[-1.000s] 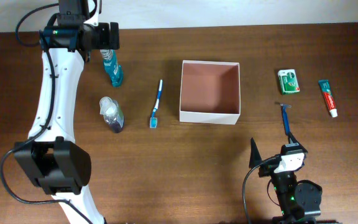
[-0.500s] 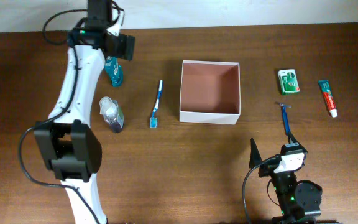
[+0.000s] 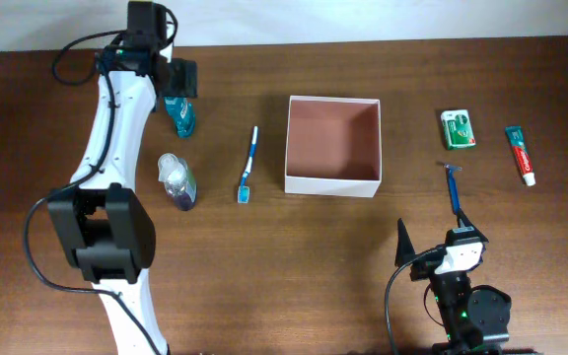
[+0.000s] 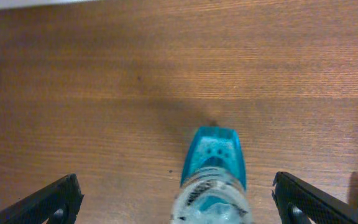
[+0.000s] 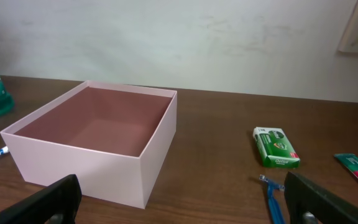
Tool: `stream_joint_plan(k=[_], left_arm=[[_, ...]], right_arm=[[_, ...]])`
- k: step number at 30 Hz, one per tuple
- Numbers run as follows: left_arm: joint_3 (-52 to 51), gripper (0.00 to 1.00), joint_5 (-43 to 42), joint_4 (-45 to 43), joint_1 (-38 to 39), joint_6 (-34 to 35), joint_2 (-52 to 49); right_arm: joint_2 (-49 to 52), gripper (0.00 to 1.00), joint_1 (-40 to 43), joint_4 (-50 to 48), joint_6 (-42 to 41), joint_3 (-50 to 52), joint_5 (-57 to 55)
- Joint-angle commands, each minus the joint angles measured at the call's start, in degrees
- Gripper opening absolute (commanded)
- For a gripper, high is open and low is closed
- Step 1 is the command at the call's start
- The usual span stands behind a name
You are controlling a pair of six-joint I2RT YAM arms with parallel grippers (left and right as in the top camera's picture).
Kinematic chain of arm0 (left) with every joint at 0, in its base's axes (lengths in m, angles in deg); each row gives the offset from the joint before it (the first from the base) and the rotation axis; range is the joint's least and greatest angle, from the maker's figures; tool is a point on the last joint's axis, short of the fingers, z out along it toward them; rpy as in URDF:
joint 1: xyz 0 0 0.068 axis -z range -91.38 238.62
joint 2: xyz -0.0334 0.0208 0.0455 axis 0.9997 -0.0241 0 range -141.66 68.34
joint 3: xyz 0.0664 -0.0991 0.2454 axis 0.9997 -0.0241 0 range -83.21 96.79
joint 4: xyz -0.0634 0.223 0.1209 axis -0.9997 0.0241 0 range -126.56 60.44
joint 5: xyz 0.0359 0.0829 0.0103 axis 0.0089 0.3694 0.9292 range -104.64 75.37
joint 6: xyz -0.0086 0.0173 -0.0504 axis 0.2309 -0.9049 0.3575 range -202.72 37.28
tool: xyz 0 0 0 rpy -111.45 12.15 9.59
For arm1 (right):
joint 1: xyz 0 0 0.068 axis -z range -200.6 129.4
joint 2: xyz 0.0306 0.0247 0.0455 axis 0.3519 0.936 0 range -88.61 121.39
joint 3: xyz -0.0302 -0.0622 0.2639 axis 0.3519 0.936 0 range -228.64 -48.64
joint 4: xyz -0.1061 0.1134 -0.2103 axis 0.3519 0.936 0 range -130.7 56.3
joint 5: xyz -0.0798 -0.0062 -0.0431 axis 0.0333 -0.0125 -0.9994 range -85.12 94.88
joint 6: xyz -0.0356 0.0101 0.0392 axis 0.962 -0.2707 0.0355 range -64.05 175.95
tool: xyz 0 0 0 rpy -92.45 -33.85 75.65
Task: Pack container
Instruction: 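Move the left gripper over the teal mouthwash bottle cap, then lower the left gripper and close it on the mouthwash bottle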
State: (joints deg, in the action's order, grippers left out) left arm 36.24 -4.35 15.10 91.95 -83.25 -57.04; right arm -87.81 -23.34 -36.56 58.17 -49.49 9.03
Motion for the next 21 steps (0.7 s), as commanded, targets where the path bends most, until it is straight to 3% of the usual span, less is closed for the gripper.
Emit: stream_joint_plan(k=[1,8,21], left_arm=[[-0.5,1.0,-2.1,0.2,-0.1,1.4,-0.4],[-0.5,1.0,-8.0,0.7,-0.1,-2.1,-0.5],[-0.5,1.0,-7.5,1.9,-0.1,-2.3,-2.1]], right_arm=[[-0.6,0.99,-0.3,-0.1,0.3,0.5,0.5],[-0.6,0.98,-0.3,-0.1,0.3,0.5,0.5],[-0.6,0.99,-0.3,-0.1,0.3,0.5,0.5]])
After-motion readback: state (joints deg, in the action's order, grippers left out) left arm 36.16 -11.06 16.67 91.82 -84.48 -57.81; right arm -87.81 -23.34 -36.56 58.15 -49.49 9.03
